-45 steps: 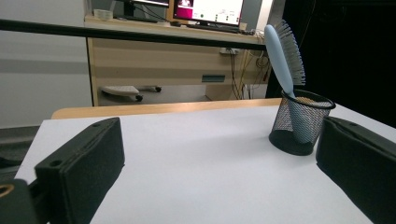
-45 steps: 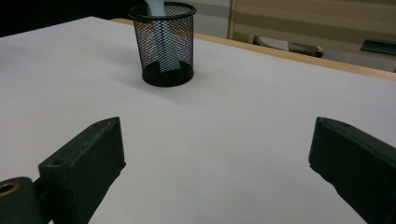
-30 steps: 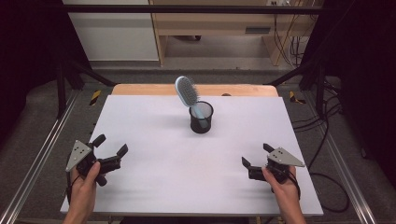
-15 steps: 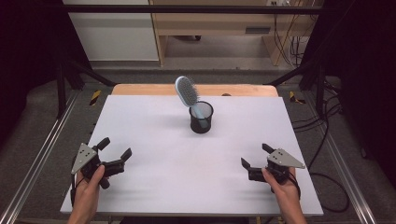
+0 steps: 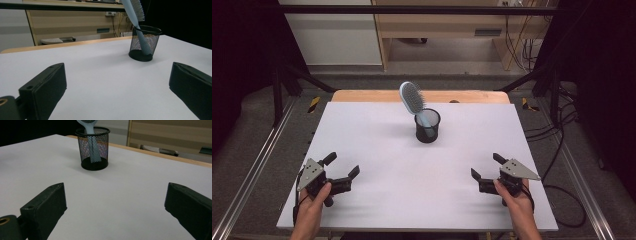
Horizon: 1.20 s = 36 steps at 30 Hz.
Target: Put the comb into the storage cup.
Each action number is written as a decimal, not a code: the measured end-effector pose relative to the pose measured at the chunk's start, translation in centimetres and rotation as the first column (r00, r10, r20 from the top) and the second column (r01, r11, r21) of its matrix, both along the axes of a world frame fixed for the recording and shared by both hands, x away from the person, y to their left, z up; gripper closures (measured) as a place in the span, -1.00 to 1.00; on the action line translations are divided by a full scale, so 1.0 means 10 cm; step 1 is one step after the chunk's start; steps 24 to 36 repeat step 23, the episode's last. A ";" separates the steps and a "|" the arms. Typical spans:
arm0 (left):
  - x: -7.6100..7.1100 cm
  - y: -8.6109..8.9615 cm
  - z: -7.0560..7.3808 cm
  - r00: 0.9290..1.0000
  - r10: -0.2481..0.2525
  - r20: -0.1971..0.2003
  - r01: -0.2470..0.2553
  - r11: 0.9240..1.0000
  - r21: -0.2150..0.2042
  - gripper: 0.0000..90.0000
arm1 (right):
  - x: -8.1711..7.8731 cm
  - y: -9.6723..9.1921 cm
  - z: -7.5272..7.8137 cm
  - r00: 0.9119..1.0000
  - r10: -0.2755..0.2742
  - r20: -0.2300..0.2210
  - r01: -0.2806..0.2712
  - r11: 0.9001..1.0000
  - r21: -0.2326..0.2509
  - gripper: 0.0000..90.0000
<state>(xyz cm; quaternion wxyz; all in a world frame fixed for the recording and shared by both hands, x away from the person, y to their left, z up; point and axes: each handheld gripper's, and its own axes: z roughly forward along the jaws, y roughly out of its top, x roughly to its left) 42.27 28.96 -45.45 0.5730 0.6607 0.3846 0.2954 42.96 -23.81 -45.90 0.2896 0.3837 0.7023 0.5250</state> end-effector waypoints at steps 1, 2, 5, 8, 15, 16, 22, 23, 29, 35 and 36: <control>-0.01 -0.01 0.00 1.000 -0.004 -0.001 0.004 1.000 0.004 -0.97 | 0.00 0.00 0.00 1.000 0.000 0.004 0.000 1.000 -0.001 -0.91; -0.01 -0.02 -0.01 1.000 -0.008 0.001 0.008 1.000 0.004 -0.97 | 0.00 0.00 0.00 1.000 0.002 0.005 -0.002 1.000 0.001 -0.91; -0.04 -0.04 -0.01 1.000 -0.021 0.002 0.021 1.000 0.003 -0.97 | 0.00 0.00 -0.01 1.000 0.005 0.009 -0.005 1.000 0.001 -0.91; -0.07 -0.05 0.00 1.000 -0.030 0.007 0.030 1.000 -0.001 -0.97 | 0.01 0.00 -0.01 1.000 0.008 0.010 -0.008 1.000 -0.001 -0.91; -0.10 0.06 0.03 1.000 -0.017 0.003 0.017 0.999 -0.029 -0.97 | 0.00 -0.01 -0.02 1.000 0.007 0.011 -0.007 1.000 0.001 -0.91; -0.11 0.07 0.03 1.000 -0.014 0.006 0.014 0.999 -0.030 -0.97 | 0.00 -0.01 -0.02 1.000 0.006 0.010 -0.006 1.000 0.002 -0.91; -0.10 0.10 0.04 1.000 0.010 0.019 -0.010 1.000 -0.016 -0.97 | 0.01 -0.01 -0.03 1.000 -0.010 0.000 0.010 1.000 -0.009 -0.91; -0.09 0.11 0.04 1.000 0.017 0.018 -0.017 1.000 -0.018 -0.97 | 0.02 -0.01 -0.04 1.000 -0.024 -0.013 0.024 1.000 -0.018 -0.91; -0.09 0.11 0.04 1.000 0.017 0.018 -0.017 1.000 -0.018 -0.97 | 0.02 -0.01 -0.04 1.000 -0.024 -0.013 0.024 1.000 -0.018 -0.91; -0.09 0.11 0.04 1.000 0.017 0.018 -0.017 1.000 -0.018 -0.97 | 0.02 -0.01 -0.04 1.000 -0.024 -0.013 0.024 1.000 -0.018 -0.91; -0.09 0.11 0.04 1.000 0.017 0.018 -0.017 1.000 -0.018 -0.97 | 0.02 -0.01 -0.04 1.000 -0.024 -0.013 0.024 1.000 -0.018 -0.91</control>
